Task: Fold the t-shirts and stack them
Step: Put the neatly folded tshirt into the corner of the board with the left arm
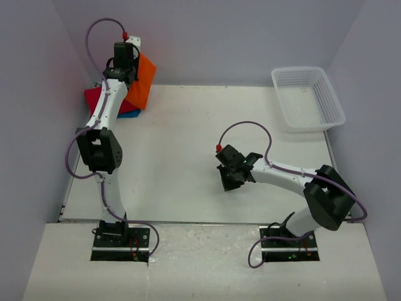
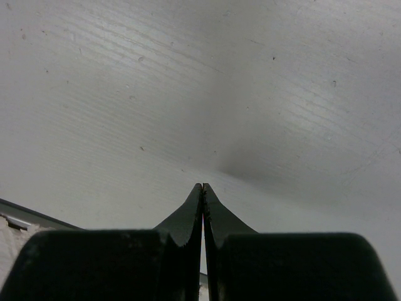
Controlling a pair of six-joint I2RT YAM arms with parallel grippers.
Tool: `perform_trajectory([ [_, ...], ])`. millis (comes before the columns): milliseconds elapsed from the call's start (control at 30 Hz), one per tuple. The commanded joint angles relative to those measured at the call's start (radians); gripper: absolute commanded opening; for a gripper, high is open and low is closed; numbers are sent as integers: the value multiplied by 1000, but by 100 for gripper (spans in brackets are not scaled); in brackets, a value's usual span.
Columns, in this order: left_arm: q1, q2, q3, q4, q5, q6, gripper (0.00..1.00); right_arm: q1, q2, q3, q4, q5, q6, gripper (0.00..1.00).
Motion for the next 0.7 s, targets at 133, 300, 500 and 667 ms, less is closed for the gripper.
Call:
perform_trajectory([
  [133,20,-63,12,13,-25,24,0,6,-2,15,10,14,4,0],
  [300,36,-59,7,15,-22,25,0,6,3,15,7,16,6,0],
  [500,53,-61,-13,27,-25,16,0,6,13,21,1,10,6,0],
  [667,68,-29,-1,30,-34,21,0,6,17,26,-3,13,6,0],
])
